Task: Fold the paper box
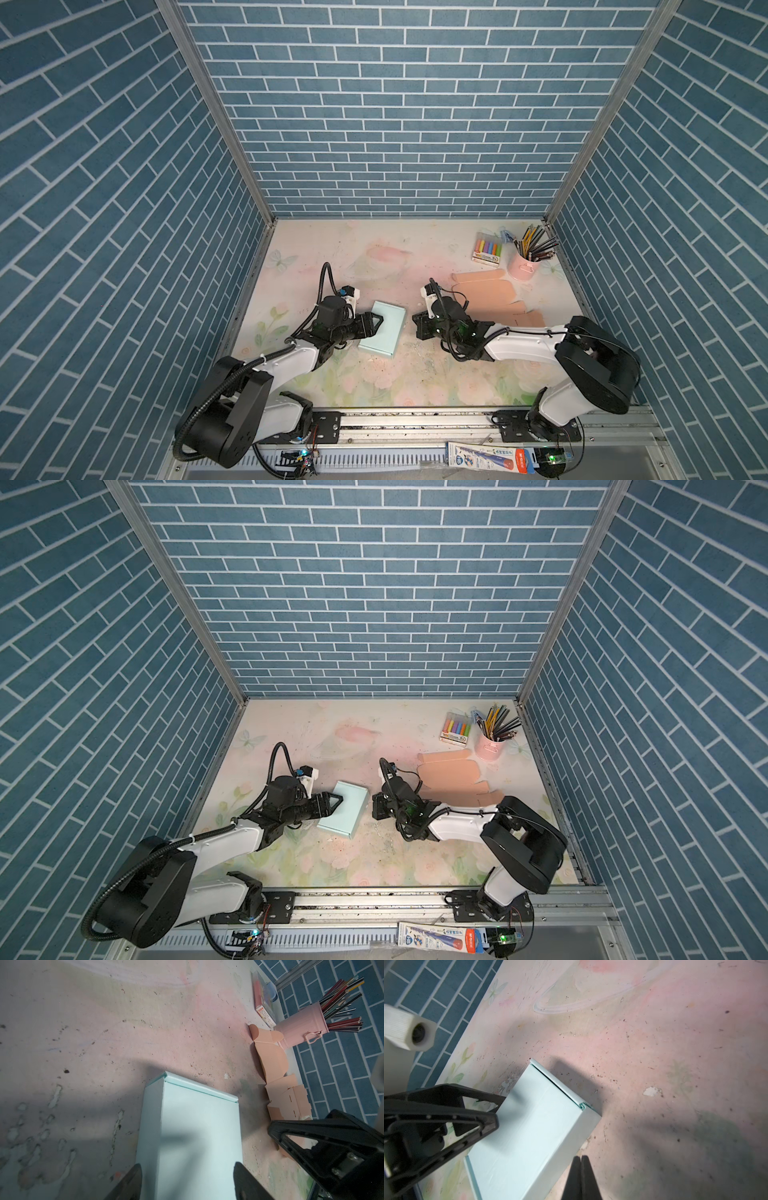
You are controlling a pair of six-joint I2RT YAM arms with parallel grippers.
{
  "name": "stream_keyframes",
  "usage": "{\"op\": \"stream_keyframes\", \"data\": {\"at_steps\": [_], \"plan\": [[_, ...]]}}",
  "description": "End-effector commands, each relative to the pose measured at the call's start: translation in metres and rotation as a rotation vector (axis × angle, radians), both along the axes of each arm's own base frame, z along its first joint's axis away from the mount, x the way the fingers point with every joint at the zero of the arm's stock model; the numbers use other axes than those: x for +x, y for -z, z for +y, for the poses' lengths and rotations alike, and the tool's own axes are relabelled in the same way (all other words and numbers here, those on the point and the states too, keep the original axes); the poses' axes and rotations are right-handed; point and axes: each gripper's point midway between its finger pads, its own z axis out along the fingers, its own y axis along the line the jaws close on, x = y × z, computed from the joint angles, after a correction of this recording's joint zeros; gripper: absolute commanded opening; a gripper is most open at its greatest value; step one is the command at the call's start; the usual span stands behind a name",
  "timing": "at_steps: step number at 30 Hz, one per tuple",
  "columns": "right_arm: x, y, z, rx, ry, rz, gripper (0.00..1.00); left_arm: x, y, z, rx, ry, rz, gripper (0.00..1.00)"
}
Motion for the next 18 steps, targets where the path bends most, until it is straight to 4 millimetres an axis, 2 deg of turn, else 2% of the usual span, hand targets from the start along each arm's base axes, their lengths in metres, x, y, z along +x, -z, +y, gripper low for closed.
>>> {"op": "stream_keyframes", "data": {"at_steps": [1, 6, 15, 18], "plan": [[0.007, 0.019, 0.001, -0.07, -0.014, 0.018, 0.0, 0.011, -0.006, -0.002, 0.008, 0.006, -0.032, 0.73], [0.019, 0.034, 0.0, -0.14, 0.017, 0.015, 0.0, 0.017, -0.007, -0.005, 0.007, 0.01, -0.037, 0.73], [0.026, 0.048, 0.009, -0.138, 0.013, 0.033, 0.0, 0.024, -0.009, -0.011, -0.014, 0.021, -0.038, 0.73], [0.027, 0.047, 0.013, -0.133, 0.007, 0.032, 0.0, 0.025, -0.007, -0.013, -0.019, 0.029, -0.034, 0.72]]}}
